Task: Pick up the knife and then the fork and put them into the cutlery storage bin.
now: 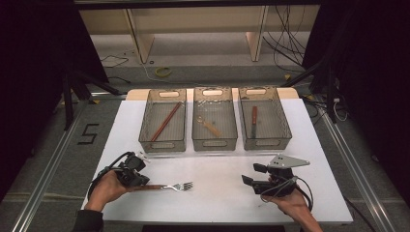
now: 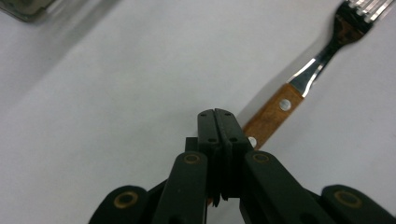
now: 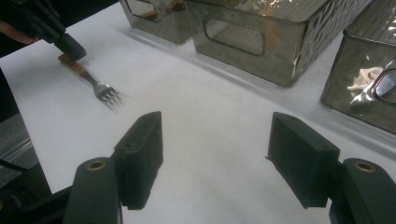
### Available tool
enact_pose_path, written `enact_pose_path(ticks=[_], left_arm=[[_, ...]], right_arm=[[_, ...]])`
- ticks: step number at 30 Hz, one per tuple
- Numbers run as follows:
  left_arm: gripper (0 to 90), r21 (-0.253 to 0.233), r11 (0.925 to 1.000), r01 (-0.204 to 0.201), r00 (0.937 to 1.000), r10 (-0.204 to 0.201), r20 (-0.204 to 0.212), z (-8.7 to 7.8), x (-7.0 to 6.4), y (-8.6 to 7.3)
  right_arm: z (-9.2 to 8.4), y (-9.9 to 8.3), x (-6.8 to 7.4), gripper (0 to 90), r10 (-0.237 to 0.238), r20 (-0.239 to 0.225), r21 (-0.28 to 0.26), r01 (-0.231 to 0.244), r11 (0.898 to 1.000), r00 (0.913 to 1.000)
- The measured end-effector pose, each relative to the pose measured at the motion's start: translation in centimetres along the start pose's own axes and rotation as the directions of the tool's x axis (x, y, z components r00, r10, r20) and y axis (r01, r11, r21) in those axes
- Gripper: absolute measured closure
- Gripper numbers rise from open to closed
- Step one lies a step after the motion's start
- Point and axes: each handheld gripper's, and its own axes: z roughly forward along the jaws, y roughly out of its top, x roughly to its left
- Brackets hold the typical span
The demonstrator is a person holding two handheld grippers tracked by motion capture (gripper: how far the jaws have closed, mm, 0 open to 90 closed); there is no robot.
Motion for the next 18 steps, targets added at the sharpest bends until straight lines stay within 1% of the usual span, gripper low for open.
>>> enact_pose_path(ticks=[2,4,5,8,9,10,11,12,13,15,18], left_arm=[[88.7,0.001,1.0000,-0.009,0.9999,0.009,0.006,-0.3,-0.3,0.0],[88.6,0.013,0.9995,-0.029,0.9994,0.029,0.017,-0.5,-0.5,0.0],[88.1,0.011,0.9994,-0.034,0.9993,0.034,0.014,-0.5,-0.6,-0.1],[86.2,-0.003,0.9994,-0.034,0.9994,0.034,0.004,-0.6,-0.5,0.0],[84.4,-0.024,0.9988,-0.042,0.9991,0.042,-0.011,-0.8,-0.4,0.0],[82.0,-0.034,0.9986,-0.039,0.9992,0.039,-0.005,-0.9,-0.4,0.0],[80.2,-0.036,0.9977,-0.058,0.9982,0.058,0.010,-1.2,-0.4,-0.1],[76.6,-0.039,0.9965,-0.073,0.9971,0.074,0.016,-1.4,-0.4,-0.2],[71.5,-0.044,0.9953,-0.086,0.9962,0.086,0.013,-1.6,-0.4,-0.3],[60.9,-0.049,0.9949,-0.088,0.9961,0.088,0.007,-1.9,-0.3,-0.4],[46.9,-0.024,0.9933,-0.113,0.9935,0.114,0.005,-1.9,-0.2,-0.6]], right_arm=[[0.0,0.0,0.0,36.1,0.000,0.001,-0.001,0.000,1.000,1.0000],[0.0,0.0,0.0,36.1,0.000,0.001,-0.002,0.000,1.000,1.0000],[-0.1,0.0,0.0,36.1,0.000,0.002,-0.002,0.000,1.000,1.0000],[-0.1,0.0,0.0,36.2,0.000,0.001,-0.002,0.000,1.000,1.0000],[-0.1,0.0,0.0,36.1,-0.001,0.001,-0.003,0.001,1.000,1.0000],[-0.1,0.0,0.0,36.1,-0.001,-0.001,-0.003,0.001,1.000,1.0000],[-0.1,0.0,0.0,36.1,0.000,-0.002,-0.004,0.000,1.000,1.0000],[-0.1,0.0,-0.1,36.1,0.000,-0.002,-0.004,0.000,1.000,1.0000],[-0.1,0.0,-0.1,36.1,0.001,-0.002,-0.003,-0.001,1.000,1.0000],[0.0,0.0,-0.1,36.1,0.001,-0.004,-0.003,-0.001,1.000,1.0000],[0.0,0.0,-0.1,36.1,-0.001,-0.005,-0.001,0.001,1.000,1.0000]])
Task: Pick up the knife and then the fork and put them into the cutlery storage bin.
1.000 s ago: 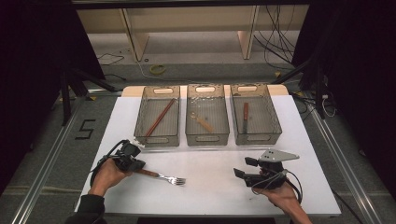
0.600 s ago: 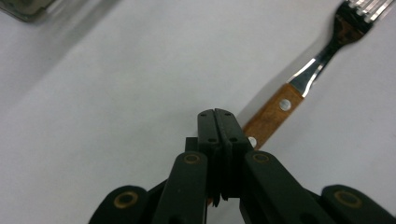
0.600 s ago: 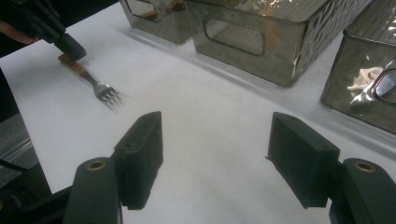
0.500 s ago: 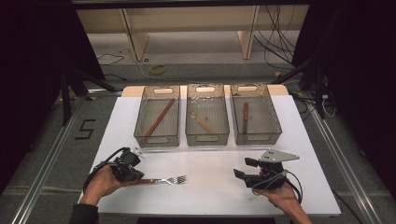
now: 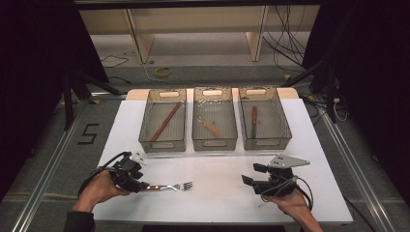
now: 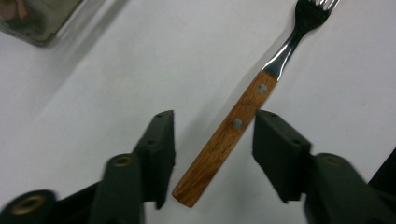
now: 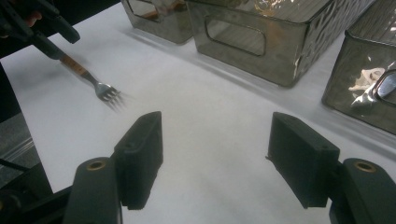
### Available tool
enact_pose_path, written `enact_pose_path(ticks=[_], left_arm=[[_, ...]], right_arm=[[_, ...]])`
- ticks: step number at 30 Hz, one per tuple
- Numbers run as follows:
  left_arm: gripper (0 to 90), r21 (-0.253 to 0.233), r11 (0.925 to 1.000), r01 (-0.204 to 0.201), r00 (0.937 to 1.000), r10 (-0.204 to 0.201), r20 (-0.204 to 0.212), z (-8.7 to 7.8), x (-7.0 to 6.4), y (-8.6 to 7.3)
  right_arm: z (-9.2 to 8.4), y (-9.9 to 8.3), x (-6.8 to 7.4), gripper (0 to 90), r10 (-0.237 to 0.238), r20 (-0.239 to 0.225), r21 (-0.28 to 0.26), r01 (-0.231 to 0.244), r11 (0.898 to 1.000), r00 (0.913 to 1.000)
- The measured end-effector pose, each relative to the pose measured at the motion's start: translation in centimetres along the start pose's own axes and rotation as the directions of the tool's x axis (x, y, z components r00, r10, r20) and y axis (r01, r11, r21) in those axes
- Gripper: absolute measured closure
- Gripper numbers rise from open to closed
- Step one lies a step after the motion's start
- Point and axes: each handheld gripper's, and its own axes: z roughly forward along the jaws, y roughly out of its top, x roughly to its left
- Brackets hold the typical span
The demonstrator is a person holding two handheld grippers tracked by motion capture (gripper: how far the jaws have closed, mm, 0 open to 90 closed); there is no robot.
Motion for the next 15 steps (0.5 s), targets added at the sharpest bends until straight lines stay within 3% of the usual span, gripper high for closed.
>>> enact_pose_path(ticks=[6,15], left_arm=[[35.8,0.042,0.9973,-0.060,0.9982,0.060,0.003,0.9,-0.1,-0.2],[41.0,0.062,0.9917,-0.113,0.9936,0.112,0.013,1.9,-0.2,-0.2]], right_arm=[[0.1,0.0,0.0,36.1,-0.003,-0.004,0.002,0.003,1.000,1.0000],[0.1,0.0,0.1,36.1,-0.004,-0.007,0.004,0.004,1.000,1.0000]])
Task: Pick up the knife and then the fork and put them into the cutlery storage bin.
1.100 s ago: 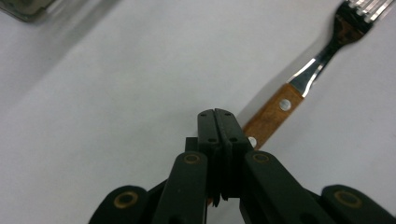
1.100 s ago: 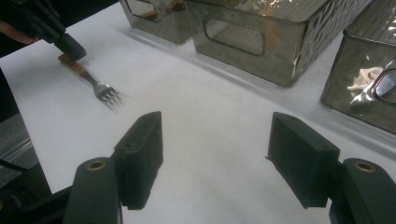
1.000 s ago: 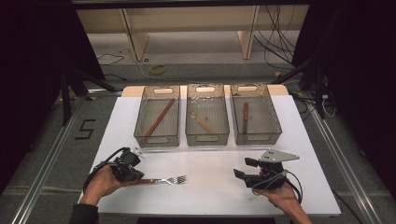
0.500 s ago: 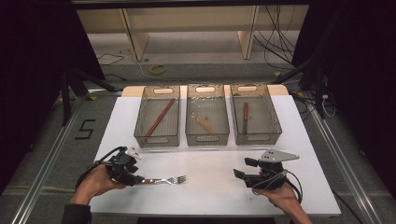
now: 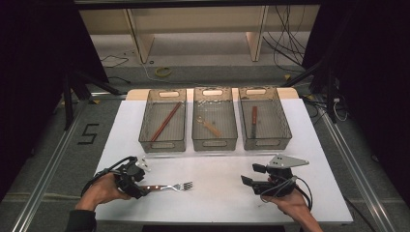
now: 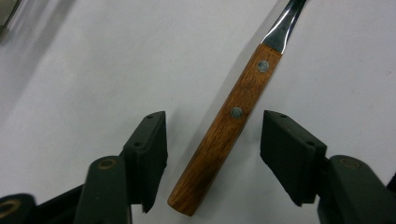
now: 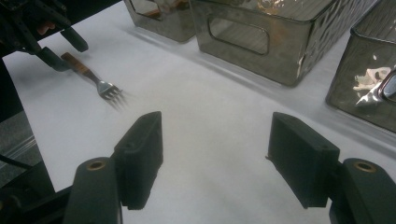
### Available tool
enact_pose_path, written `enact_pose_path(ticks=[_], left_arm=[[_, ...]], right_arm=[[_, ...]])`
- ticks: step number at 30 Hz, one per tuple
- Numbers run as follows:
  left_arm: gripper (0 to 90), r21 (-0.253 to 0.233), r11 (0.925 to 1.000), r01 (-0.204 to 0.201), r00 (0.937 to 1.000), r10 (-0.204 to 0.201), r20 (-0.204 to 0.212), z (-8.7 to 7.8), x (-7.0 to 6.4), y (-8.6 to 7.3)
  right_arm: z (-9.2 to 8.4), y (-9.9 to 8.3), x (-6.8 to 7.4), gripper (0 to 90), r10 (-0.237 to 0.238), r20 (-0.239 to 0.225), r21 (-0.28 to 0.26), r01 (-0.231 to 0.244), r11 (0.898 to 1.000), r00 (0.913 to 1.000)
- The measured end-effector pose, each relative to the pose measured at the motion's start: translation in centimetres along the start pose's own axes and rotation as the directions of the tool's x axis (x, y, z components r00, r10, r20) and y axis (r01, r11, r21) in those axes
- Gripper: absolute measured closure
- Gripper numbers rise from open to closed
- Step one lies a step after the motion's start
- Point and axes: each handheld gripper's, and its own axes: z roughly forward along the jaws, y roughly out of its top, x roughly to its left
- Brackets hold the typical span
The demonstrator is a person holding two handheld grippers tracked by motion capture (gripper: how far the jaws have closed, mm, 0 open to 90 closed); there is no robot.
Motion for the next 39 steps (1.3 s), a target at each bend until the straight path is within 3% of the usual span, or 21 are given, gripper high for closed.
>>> enact_pose_path(ticks=[14,23,31,39], left_arm=[[63.3,0.023,0.9976,-0.065,0.9975,0.064,0.031,0.6,-0.6,0.4],[74.7,0.030,0.9908,-0.132,0.9906,0.131,0.038,0.5,-1.1,0.5],[75.6,-0.021,0.9925,-0.120,0.9922,0.121,0.031,0.5,-0.9,0.4],[75.7,-0.075,0.9913,-0.108,0.9941,0.108,-0.006,-0.1,-1.2,1.0]], right_arm=[[0.1,0.0,-0.1,36.1,-0.001,-0.001,0.001,0.001,1.000,1.0000],[0.0,0.0,-0.1,36.1,-0.003,0.000,0.005,0.003,1.000,1.0000],[-0.1,0.0,-0.2,36.2,0.000,-0.002,0.005,0.000,1.000,1.0000],[-0.1,0.1,-0.2,36.3,0.001,-0.005,-0.002,-0.001,1.000,1.0000]])
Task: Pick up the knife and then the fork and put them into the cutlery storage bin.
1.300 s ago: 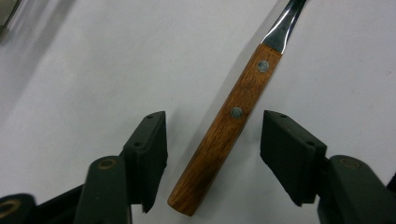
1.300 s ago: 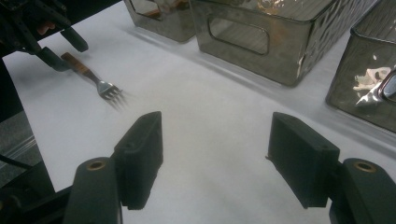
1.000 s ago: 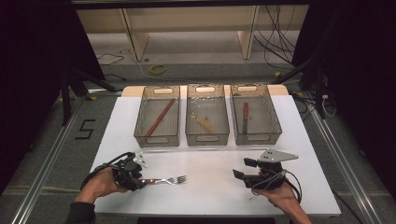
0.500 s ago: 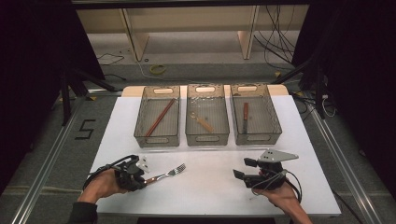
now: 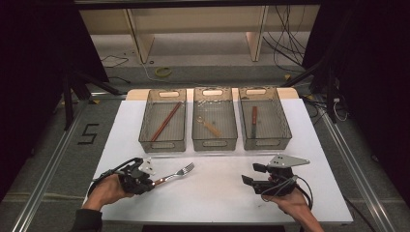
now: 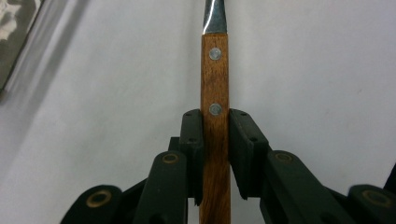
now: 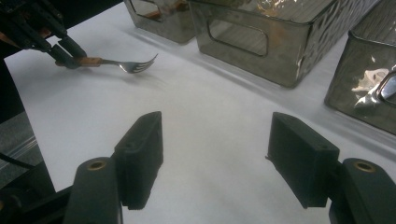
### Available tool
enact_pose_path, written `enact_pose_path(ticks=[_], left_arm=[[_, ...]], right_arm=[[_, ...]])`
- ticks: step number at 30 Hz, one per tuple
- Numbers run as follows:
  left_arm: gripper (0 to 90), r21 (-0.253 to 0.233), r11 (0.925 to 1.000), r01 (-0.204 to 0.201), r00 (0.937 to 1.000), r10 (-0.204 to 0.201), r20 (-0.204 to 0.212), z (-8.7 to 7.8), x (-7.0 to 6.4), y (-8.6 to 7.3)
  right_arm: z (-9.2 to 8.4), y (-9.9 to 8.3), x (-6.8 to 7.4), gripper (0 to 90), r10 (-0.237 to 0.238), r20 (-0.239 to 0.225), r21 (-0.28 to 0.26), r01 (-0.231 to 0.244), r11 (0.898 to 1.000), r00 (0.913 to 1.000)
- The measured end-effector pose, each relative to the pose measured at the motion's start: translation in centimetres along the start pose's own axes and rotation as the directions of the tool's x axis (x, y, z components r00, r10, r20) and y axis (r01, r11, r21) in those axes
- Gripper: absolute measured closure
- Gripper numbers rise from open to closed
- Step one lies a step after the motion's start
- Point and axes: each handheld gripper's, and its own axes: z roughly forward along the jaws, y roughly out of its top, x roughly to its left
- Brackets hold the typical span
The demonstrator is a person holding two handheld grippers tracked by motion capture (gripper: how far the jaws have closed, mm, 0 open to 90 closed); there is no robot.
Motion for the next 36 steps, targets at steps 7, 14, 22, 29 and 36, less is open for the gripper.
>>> enact_pose_path(ticks=[7,14,22,29,36], left_arm=[[75.7,-0.027,0.9982,-0.053,0.9985,0.054,0.013,0.4,-1.4,2.5],[75.7,-0.049,0.9856,-0.162,0.9854,0.164,0.044,0.9,-3.2,6.2],[75.6,-0.038,0.9661,-0.255,0.9637,0.257,0.070,1.8,-4.5,8.8],[75.6,-0.039,0.9520,-0.304,0.9487,0.306,0.079,2.1,-5.3,10.3],[75.6,-0.051,0.9397,-0.338,0.9363,0.342,0.082,1.7,-6.2,11.4]], right_arm=[[-0.1,0.7,0.4,36.3,-0.027,-0.014,-0.018,0.027,0.999,0.9995],[0.3,2.1,1.8,36.3,-0.095,-0.053,-0.015,0.094,0.995,0.9941],[2.2,3.5,3.9,36.0,-0.178,-0.103,0.020,0.181,0.983,0.9786],[4.1,3.8,5.1,36.0,-0.245,-0.125,0.091,0.257,0.962,0.9614],[5.6,3.5,6.3,36.1,-0.303,-0.160,0.163,0.328,0.931,0.9395]])
